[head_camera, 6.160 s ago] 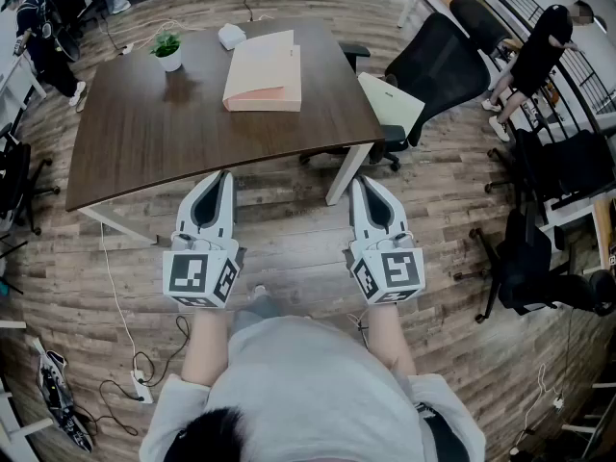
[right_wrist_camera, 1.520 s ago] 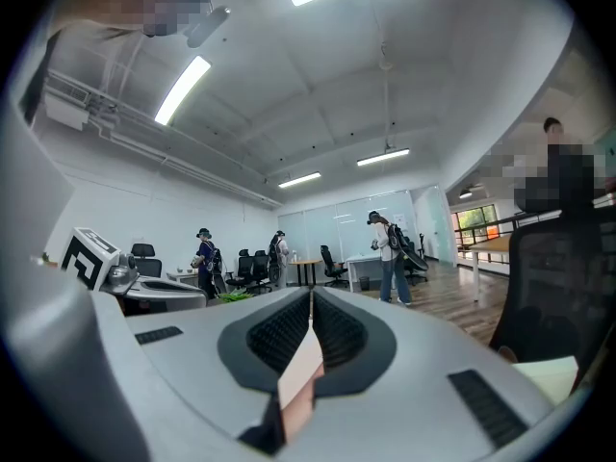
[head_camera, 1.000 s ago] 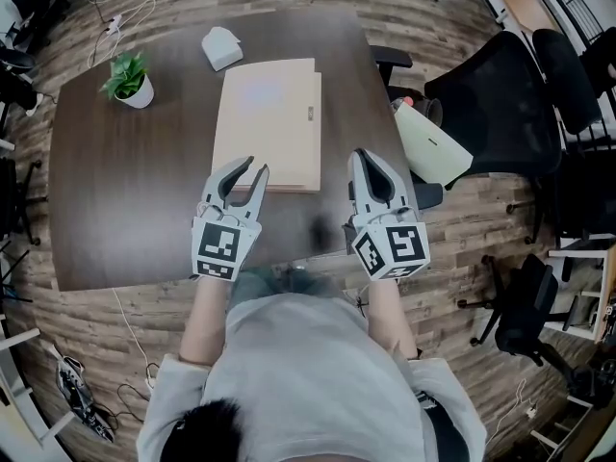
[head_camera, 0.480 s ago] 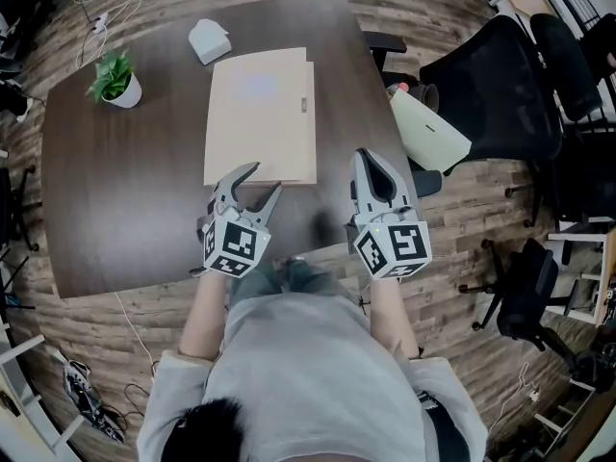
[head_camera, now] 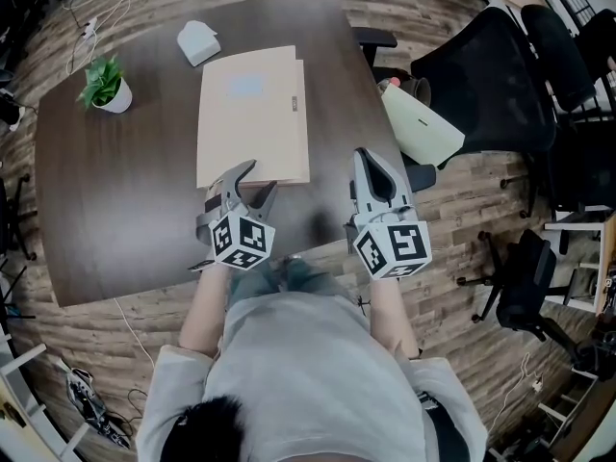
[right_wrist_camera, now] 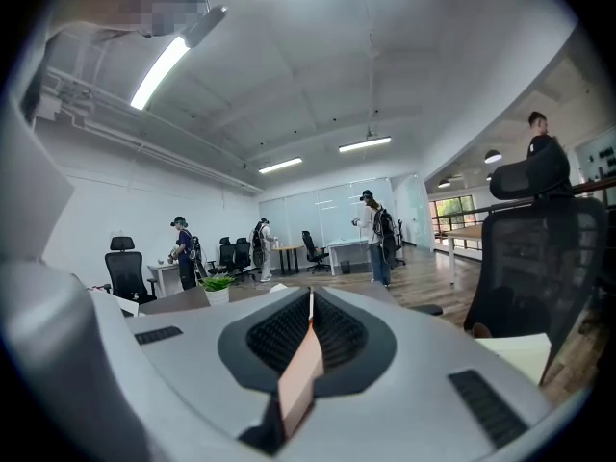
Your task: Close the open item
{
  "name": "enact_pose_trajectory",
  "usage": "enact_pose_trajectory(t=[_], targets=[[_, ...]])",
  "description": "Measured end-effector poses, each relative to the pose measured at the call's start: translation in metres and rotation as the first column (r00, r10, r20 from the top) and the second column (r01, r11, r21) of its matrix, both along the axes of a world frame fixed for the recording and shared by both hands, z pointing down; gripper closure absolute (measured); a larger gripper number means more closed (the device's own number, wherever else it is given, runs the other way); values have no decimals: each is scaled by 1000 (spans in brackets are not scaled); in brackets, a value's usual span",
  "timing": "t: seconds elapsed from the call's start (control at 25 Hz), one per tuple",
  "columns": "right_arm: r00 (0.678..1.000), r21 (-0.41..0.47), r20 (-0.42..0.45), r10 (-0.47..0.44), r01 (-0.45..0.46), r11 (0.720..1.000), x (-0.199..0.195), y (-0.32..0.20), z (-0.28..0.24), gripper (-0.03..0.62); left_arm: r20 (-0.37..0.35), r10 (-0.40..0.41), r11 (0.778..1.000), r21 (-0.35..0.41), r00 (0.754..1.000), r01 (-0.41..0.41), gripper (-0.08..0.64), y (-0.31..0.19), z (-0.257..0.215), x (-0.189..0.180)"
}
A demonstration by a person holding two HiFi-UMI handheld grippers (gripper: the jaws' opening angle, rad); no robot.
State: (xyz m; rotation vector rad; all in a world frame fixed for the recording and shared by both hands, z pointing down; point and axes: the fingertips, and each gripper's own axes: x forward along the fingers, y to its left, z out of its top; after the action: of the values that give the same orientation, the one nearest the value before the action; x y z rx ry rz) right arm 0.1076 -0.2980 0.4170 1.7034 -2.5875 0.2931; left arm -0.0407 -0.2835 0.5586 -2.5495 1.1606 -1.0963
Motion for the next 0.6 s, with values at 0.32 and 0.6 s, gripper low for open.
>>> enact_pose_trajectory(t=[0.32, 0.6], targets=[[1000, -3, -7, 13, -13, 1000, 5, 1, 1, 578, 133, 13, 996, 91, 991, -26, 410, -10, 1, 1], [1000, 0, -2, 11, -11, 1000, 7, 0, 1, 578, 149, 26, 999, -42, 988, -20, 514, -9, 12, 8]])
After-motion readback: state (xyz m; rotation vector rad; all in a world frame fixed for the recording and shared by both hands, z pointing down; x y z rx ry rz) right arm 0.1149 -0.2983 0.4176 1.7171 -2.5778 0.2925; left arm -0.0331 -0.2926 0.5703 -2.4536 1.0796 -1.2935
